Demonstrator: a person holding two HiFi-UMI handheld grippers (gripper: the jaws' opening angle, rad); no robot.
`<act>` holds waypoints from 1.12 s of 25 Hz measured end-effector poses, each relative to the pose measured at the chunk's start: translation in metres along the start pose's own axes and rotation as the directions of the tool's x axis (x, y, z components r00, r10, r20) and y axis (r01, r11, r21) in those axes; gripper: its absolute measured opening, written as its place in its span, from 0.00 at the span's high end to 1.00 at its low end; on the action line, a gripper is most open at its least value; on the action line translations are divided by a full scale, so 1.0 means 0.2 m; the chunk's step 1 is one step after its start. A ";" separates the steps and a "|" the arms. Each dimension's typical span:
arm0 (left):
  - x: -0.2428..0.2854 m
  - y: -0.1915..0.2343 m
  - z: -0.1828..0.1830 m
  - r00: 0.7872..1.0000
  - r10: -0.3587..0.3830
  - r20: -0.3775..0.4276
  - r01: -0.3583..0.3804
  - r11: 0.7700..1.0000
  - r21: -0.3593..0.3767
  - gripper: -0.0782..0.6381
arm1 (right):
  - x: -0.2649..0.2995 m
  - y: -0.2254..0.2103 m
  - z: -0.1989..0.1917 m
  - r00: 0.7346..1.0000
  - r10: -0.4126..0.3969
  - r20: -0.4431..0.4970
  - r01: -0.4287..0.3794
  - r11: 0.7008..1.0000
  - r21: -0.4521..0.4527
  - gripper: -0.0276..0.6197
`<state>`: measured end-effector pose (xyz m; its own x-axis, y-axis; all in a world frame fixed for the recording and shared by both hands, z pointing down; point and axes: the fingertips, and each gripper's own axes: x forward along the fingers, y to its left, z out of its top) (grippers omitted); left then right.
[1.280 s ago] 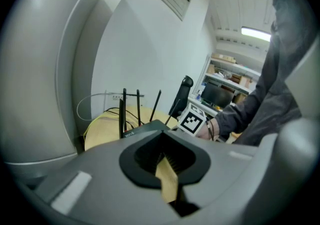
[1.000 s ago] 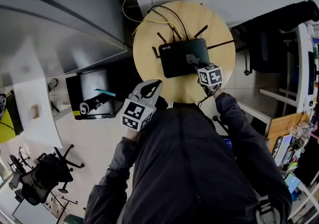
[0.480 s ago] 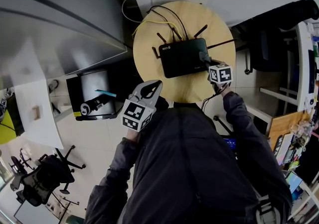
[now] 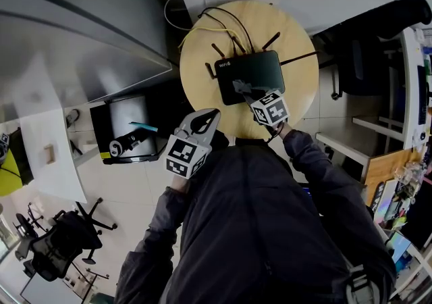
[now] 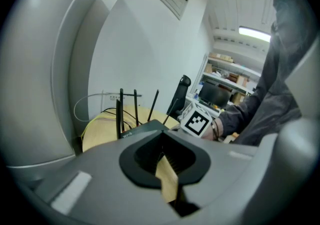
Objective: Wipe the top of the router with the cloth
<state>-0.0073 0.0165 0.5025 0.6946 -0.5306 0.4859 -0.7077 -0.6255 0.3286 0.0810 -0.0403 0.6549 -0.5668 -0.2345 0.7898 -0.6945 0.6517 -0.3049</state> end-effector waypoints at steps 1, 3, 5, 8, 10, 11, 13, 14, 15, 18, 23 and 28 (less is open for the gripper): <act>0.00 0.00 0.00 1.000 0.001 0.000 -0.001 1.000 -0.001 0.89 | 0.04 0.08 0.00 0.999 0.028 -0.015 -0.029 0.999 -0.032 0.91; 0.00 -0.01 0.00 1.000 0.002 0.000 -0.002 1.000 0.000 0.89 | 0.10 0.21 -0.01 0.996 0.073 -0.043 -0.076 0.993 -0.085 0.91; -0.01 -0.01 0.00 1.000 0.004 0.001 -0.004 1.000 0.001 0.89 | 0.15 0.29 -0.03 0.993 0.097 -0.063 -0.104 0.988 -0.111 0.91; -0.02 0.00 -0.01 1.000 0.008 0.001 -0.008 1.000 -0.005 0.89 | 0.18 0.30 -0.07 0.990 0.107 -0.088 -0.116 0.988 -0.102 0.91; -0.02 0.00 -0.01 1.000 0.010 0.002 -0.010 1.000 -0.009 0.89 | 0.17 0.26 -0.09 0.991 0.102 -0.091 -0.110 0.991 -0.080 0.91; -0.03 0.01 -0.02 1.000 0.010 0.003 -0.010 1.000 -0.010 0.89 | 0.15 0.23 -0.09 0.991 0.097 -0.091 -0.104 0.992 -0.072 0.91; -0.03 0.01 -0.02 1.000 0.009 0.002 -0.009 1.000 -0.011 0.89 | 0.12 0.17 -0.11 0.992 0.088 -0.089 -0.094 0.994 -0.058 0.91; -0.03 0.01 -0.02 1.000 0.007 0.001 -0.007 1.000 -0.011 0.89 | 0.10 0.13 -0.12 0.993 0.082 -0.087 -0.087 0.995 -0.052 0.91; -0.03 0.01 -0.02 1.000 0.005 0.000 -0.005 1.000 -0.009 0.89 | 0.08 0.10 -0.13 0.994 0.074 -0.085 -0.078 0.996 -0.046 0.91; -0.02 0.00 -0.02 1.000 -0.003 -0.002 0.003 1.000 -0.003 0.89 | 0.02 -0.01 -0.16 0.996 0.046 -0.077 -0.048 0.999 -0.022 0.91; -0.01 0.00 -0.02 1.000 -0.014 -0.008 0.014 1.000 0.003 0.89 | -0.06 -0.17 -0.20 0.998 0.005 -0.068 -0.004 1.000 0.018 0.91; 0.00 0.00 -0.01 1.000 -0.021 -0.010 0.021 1.000 0.011 0.89 | -0.14 -0.32 -0.25 0.997 -0.048 -0.066 0.051 0.998 0.043 0.91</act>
<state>-0.0081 0.0180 0.5044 0.7079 -0.5115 0.4872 -0.6914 -0.6429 0.3297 0.1633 -0.0384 0.6781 -0.5024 -0.2178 0.8367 -0.7410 0.6071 -0.2869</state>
